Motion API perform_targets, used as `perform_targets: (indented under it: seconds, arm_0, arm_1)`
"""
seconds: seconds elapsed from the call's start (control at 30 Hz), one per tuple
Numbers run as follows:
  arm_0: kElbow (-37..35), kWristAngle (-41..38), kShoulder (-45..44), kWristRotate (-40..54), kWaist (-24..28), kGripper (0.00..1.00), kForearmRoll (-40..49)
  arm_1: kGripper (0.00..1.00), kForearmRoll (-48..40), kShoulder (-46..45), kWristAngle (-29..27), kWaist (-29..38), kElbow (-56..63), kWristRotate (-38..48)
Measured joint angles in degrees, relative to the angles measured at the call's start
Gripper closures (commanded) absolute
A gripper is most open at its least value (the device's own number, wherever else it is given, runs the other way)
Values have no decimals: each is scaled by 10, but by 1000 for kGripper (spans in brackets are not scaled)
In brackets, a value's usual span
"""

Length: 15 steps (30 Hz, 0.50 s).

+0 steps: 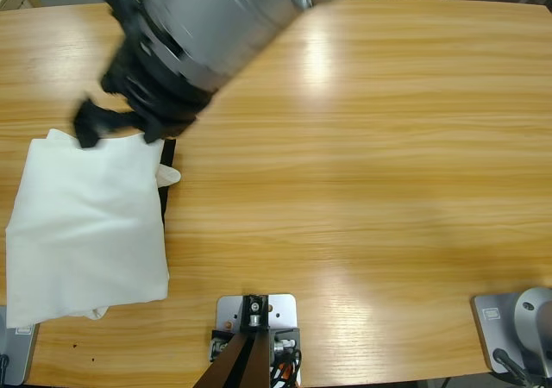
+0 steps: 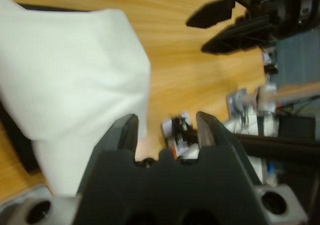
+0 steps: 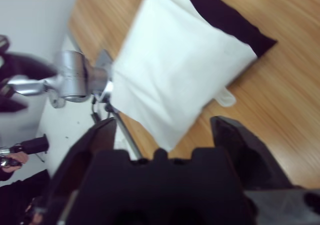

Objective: Fold clothes

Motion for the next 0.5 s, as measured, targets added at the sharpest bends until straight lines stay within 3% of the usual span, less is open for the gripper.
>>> perform_targets:
  seconds: [0.1, 0.23, 0.5]
  arm_0:
    - [1, -4, 49, 0, -65, 1000, -5]
    - [8, 22, 84, 0, -77, 1000, 17]
    - [35, 41, 95, -6, 41, 1000, 78]
  arm_1:
    - [1000, -31, -12, 12, -13, 53, -17]
    - [1000, -69, -15, 61, -24, 73, -35]
    - [1000, -145, 18, 164, -24, 52, -42]
